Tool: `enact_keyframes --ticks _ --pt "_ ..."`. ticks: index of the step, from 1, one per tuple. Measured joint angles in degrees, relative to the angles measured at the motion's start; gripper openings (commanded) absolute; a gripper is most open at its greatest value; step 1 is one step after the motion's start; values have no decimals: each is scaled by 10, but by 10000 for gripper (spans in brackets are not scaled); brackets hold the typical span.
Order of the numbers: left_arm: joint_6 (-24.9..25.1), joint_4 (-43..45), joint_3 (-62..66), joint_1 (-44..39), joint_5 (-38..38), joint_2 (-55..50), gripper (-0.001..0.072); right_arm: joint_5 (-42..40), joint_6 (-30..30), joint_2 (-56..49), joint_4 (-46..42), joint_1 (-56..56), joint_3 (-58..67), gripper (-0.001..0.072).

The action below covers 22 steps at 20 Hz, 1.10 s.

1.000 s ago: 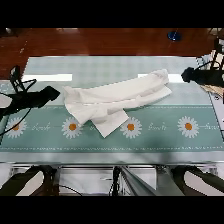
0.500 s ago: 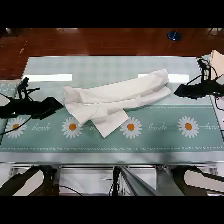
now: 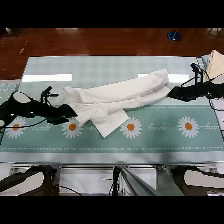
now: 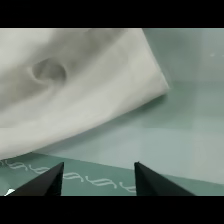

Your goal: Fold the shirts.

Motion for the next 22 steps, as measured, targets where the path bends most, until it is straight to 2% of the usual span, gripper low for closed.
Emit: enact_keyframes --ticks 1,2,4,6,9,16,22 --pt "7 -16 0 -12 16 -14 720 6 -1 0 2 0 0 523" --pt "12 -37 0 -23 28 -25 635 9 -2 -1 3 0 0 523" --pt "19 -64 1 -47 67 -46 24 20 -2 -1 4 0 0 523" --pt "26 -78 0 -63 98 -59 30 31 -2 -1 5 0 0 523" --pt "40 -98 2 -72 97 -67 29 39 -2 -1 6 0 0 528" --pt "70 -107 3 -52 11 -60 29 28 -3 -1 19 0 0 530" --pt "75 -108 3 -21 -37 -24 29 -80 -6 -2 123 0 8 530"
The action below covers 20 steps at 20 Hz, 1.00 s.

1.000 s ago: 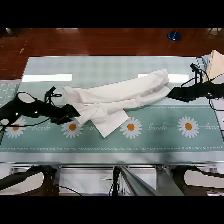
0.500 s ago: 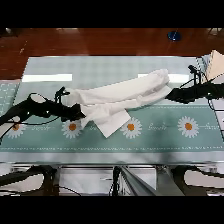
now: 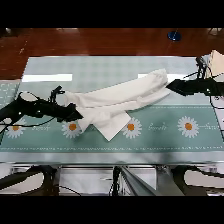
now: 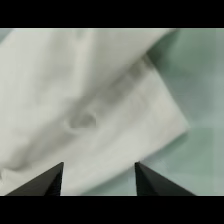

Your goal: Fold the shirts.

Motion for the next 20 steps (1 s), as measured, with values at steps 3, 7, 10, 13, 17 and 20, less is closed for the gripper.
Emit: enact_keyframes --ticks 3,7,10,13,17,20 --pt "0 0 1 7 -16 7 30 -45 -7 0 53 0 1 530" --pt "4 -2 8 10 -40 11 30 -64 -15 0 77 0 2 530" --pt "10 -2 26 11 -67 12 30 -68 -17 0 78 0 2 538" --pt "12 -7 55 11 -88 12 30 -68 -19 0 75 0 2 537" --pt "13 -31 100 11 -104 12 30 -61 -19 0 73 0 2 537" --pt "14 -48 129 11 -111 12 30 -55 -19 0 72 0 2 537"
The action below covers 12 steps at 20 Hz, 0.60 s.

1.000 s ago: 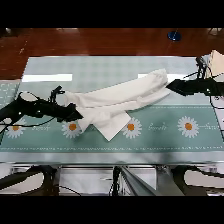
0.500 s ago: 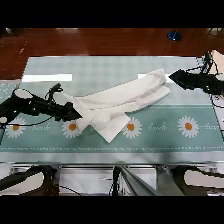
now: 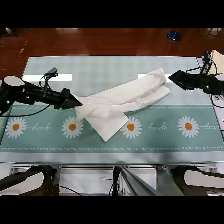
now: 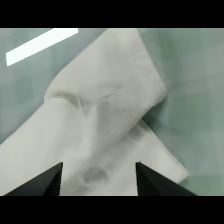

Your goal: Fold the shirts.

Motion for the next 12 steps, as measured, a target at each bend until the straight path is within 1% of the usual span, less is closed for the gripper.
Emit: enact_keyframes --ticks 12 --pt "6 -15 27 0 -33 2 30 20 2 -2 -9 0 0 541"
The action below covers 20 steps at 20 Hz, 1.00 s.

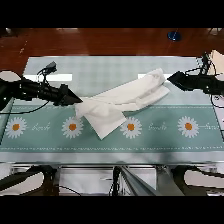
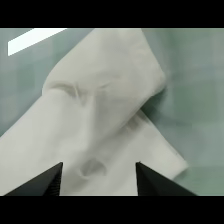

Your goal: Fold the shirts.

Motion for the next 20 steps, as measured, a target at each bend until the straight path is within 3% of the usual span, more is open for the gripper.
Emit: enact_keyframes --ticks 14,15,16,17,18,20 --pt "18 0 0 0 -12 2 30 69 35 -89 -31 10 0 522" --pt "18 0 0 0 -12 2 30 68 38 -96 -24 19 1 495" --pt "18 0 0 0 -12 2 30 65 38 -103 -20 31 1 318" --pt "19 0 0 0 -11 2 30 56 41 -110 -23 46 1 58" --pt "20 0 0 0 -11 2 30 41 43 -116 -24 61 0 20" --pt "20 0 0 0 -11 3 27 16 43 -117 -17 87 1 19"
